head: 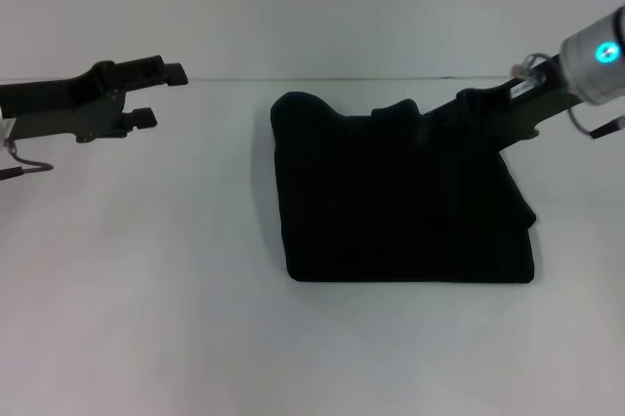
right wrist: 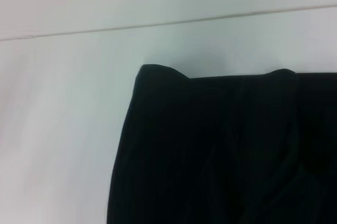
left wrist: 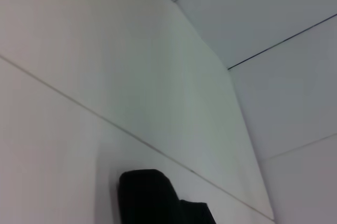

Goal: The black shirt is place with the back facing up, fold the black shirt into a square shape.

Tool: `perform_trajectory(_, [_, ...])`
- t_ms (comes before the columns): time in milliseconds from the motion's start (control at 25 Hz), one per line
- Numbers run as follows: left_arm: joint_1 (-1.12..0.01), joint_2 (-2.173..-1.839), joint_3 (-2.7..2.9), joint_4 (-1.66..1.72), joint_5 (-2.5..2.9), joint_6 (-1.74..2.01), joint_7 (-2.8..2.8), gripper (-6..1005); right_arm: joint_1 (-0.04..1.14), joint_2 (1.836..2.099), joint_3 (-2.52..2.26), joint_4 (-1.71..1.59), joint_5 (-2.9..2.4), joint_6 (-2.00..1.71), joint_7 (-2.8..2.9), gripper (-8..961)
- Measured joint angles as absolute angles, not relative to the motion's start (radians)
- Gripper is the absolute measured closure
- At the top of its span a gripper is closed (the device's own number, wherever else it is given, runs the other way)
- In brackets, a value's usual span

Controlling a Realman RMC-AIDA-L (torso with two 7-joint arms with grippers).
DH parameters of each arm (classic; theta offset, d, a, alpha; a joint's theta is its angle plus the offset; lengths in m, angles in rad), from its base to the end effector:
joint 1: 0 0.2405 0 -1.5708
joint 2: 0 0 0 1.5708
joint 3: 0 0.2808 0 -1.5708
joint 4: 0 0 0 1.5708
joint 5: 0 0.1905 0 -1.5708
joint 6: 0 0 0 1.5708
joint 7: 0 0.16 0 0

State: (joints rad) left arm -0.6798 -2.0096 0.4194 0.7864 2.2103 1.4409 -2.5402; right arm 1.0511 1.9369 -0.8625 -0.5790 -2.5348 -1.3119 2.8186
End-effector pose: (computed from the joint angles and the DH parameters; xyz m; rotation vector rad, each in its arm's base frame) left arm -0.2635 0.4057 0.0507 -1.9775 -1.8613 -0.8567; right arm 0.1795 0.4604 -0.0045 -2.2129 1.7137 0.0099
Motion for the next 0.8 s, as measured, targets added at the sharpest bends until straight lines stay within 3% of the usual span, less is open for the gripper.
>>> perform_trajectory(200, [-0.68, -2.01, 0.422, 0.786, 2.203, 1.427, -2.539, 68, 1.074, 1.96, -0.929, -0.501, -2.536, -1.192, 2.852, 159])
perform_trajectory(440, [-0.684, -2.01, 0.423, 0.773, 2.191, 1.393, -2.536, 69, 1.079, 1.967, -0.948, -0.458, -2.536, -1.138, 2.862, 159])
perform_trajectory(800, [-0.685, -2.01, 0.422, 0.773, 2.174, 1.38, -2.526, 67, 1.044, 1.93, -0.955, -0.518, -2.631, -1.34, 2.892, 160])
